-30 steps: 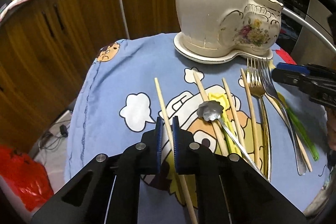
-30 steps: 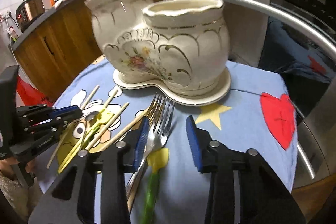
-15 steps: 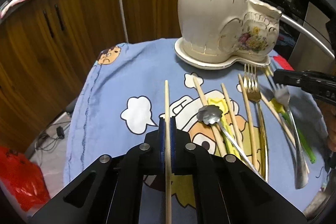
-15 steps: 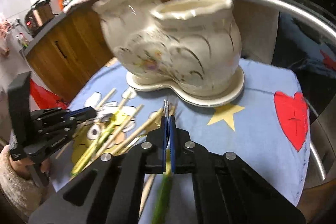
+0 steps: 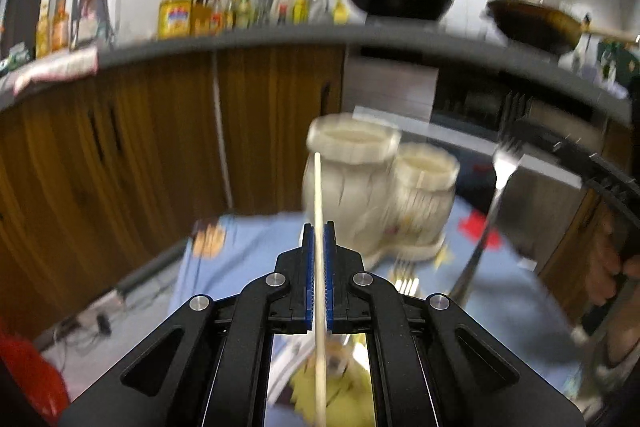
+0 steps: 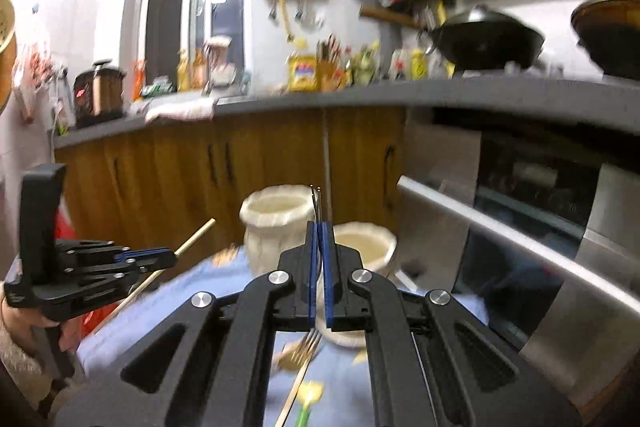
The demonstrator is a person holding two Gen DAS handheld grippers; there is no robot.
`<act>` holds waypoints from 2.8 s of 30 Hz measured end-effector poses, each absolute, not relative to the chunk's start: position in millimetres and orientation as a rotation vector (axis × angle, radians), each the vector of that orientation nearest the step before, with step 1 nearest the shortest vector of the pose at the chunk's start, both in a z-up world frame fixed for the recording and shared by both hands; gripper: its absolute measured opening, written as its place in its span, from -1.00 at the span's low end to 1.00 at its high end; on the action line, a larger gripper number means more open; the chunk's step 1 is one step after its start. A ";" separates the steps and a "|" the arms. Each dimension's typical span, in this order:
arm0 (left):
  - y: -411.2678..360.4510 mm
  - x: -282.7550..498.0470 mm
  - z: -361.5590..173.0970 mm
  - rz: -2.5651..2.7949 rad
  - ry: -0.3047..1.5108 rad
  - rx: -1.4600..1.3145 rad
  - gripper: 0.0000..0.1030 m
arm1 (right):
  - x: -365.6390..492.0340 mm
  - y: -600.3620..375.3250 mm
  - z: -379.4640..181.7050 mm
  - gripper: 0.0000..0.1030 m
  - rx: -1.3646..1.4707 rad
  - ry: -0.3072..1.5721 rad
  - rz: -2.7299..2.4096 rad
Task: Organize utensils
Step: 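Drop the chopstick into the tall holder with left tool while right drops fork into small holder, then open both tools and move them back down to the utensils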
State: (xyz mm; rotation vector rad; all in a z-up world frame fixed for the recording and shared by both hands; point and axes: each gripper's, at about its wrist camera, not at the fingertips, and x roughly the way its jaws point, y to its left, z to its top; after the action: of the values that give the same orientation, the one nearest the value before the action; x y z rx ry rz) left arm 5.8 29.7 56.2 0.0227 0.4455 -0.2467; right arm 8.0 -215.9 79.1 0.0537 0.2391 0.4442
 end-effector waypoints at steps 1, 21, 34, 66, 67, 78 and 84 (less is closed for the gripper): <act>27.1 10.1 68.2 -0.257 0.412 0.014 -0.91 | 13.4 -219.2 88.5 -0.95 0.071 0.222 0.434; -27.7 168.6 108.5 -0.283 0.186 -0.090 -0.91 | 88.6 -240.1 94.7 -0.95 0.045 0.165 0.203; -13.3 142.0 78.6 -0.308 0.217 -0.090 -0.91 | 110.0 -223.6 69.8 -0.95 0.003 0.291 0.292; 16.9 61.0 61.3 -0.169 0.389 -0.013 0.60 | 88.4 -243.0 69.2 0.90 0.133 0.350 0.366; 19.9 55.2 61.3 -0.163 0.398 -0.015 0.64 | 84.9 -242.0 67.5 0.90 0.126 0.357 0.363; 42.0 19.7 35.9 -0.101 0.500 -0.036 0.81 | 52.0 -227.8 25.3 0.90 0.092 0.458 0.333; 44.2 6.7 16.8 -0.093 0.568 -0.023 0.82 | 37.5 -232.8 2.0 0.90 0.075 0.511 0.318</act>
State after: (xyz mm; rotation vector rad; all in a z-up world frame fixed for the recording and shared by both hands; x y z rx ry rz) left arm 6.7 44.2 16.8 -0.0233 0.5684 -0.0926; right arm 37.5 -232.8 2.0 0.0750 0.5107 0.3185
